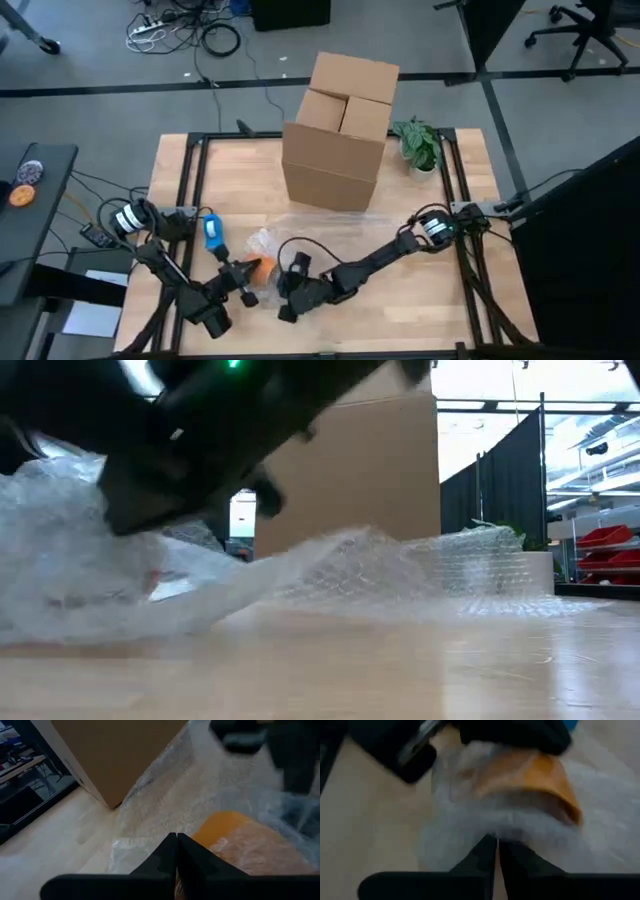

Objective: Wrap mug
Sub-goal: Wrap the orange mug using the transparent bubble wrap

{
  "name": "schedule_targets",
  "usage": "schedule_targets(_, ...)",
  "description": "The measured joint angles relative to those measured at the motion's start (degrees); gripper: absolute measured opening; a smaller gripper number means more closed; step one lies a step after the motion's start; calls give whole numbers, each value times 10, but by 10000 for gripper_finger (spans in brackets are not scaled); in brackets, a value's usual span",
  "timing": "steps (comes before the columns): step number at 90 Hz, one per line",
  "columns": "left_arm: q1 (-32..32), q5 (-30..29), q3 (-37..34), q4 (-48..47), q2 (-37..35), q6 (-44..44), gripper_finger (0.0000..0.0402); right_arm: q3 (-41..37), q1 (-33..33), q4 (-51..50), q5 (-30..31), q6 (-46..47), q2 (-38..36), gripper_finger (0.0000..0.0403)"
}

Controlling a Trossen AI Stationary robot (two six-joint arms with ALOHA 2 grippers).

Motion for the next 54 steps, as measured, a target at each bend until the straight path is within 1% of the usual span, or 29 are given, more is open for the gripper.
schedule_targets(11, 0, 0, 0, 3, 0, 0, 0, 0, 19, -50, 18, 20, -37, 0)
schedule_targets(16, 0, 0, 0, 4, 0, 1, 0, 0, 27, -43, 26, 19, -44, 0)
schedule_targets(23, 0, 0, 0, 5, 0, 1, 0, 0, 32, -6, 27, -5, -44, 0)
schedule_targets(35, 0, 0, 0, 6, 0, 1, 0, 0, 21, 57, 16, -28, -17, 0)
schedule_targets(45, 0, -1, 0, 8, 0, 1, 0, -1, -6, 81, 18, -30, 21, 0)
schedule_targets(54, 0, -1, 0, 9, 0, 1, 0, -1, -33, 129, 11, -30, 53, 0)
